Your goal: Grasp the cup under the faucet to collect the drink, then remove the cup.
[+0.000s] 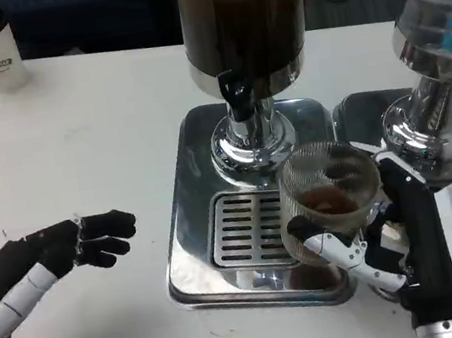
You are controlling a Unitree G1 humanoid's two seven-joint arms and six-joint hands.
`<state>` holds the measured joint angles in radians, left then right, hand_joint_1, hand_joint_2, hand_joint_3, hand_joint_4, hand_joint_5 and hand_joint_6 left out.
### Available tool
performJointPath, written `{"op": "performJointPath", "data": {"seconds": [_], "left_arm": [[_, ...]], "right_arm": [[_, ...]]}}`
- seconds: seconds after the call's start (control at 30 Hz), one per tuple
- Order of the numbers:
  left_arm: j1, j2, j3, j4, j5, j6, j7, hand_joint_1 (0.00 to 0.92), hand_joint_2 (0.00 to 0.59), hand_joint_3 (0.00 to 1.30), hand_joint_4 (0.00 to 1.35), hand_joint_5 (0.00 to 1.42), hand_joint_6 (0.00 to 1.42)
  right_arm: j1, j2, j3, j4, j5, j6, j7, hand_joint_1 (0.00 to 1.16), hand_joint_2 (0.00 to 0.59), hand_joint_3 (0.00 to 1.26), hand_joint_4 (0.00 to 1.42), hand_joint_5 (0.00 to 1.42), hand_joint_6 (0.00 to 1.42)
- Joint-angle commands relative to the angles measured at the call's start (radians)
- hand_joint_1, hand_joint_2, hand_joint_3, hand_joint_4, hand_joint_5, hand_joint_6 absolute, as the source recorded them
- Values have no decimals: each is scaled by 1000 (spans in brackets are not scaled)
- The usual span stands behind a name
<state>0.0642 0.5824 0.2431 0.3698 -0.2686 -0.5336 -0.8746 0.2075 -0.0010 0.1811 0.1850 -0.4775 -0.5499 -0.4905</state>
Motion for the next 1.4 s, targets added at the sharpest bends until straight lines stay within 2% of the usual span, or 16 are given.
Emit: {"op": "performJointPath", "data": {"seconds": [0.03, 0.2, 0.3, 0.47, 0.77, 0.97, 1.4], "left_arm": [[-9, 6, -20, -13, 56, -66, 38, 0, 112, 307, 228, 248, 304], [-7, 22, -46, -29, 152, -166, 87, 0, 112, 296, 215, 219, 288], [-7, 27, -58, -34, 194, -204, 115, 0, 96, 246, 99, 104, 173], [-2, 42, -78, -39, 261, -260, 164, 0, 82, 183, 10, 17, 82], [19, 93, -97, -72, 425, -387, 280, 0, 57, 86, 0, 0, 0], [20, 121, -119, -86, 451, -420, 316, 0, 46, 53, 0, 0, 0], [52, 174, -163, -135, 419, -477, 318, 0, 44, 46, 0, 0, 0]], "right_arm": [[-2, -1, -13, -44, 12, 12, 14, 905, 169, 684, 747, 959, 1259], [5, -15, -24, -77, 21, 39, 55, 905, 169, 686, 757, 962, 1260], [13, -21, -32, -102, 24, 52, 72, 908, 170, 686, 757, 963, 1260], [25, -22, -42, -125, 23, 63, 83, 915, 172, 690, 758, 963, 1274], [48, -21, -55, -167, 29, 72, 98, 938, 165, 709, 768, 972, 1293], [70, -22, -63, -220, 37, 82, 118, 939, 165, 715, 775, 974, 1294], [130, -29, -77, -349, 58, 116, 183, 940, 165, 725, 795, 984, 1308]]}}
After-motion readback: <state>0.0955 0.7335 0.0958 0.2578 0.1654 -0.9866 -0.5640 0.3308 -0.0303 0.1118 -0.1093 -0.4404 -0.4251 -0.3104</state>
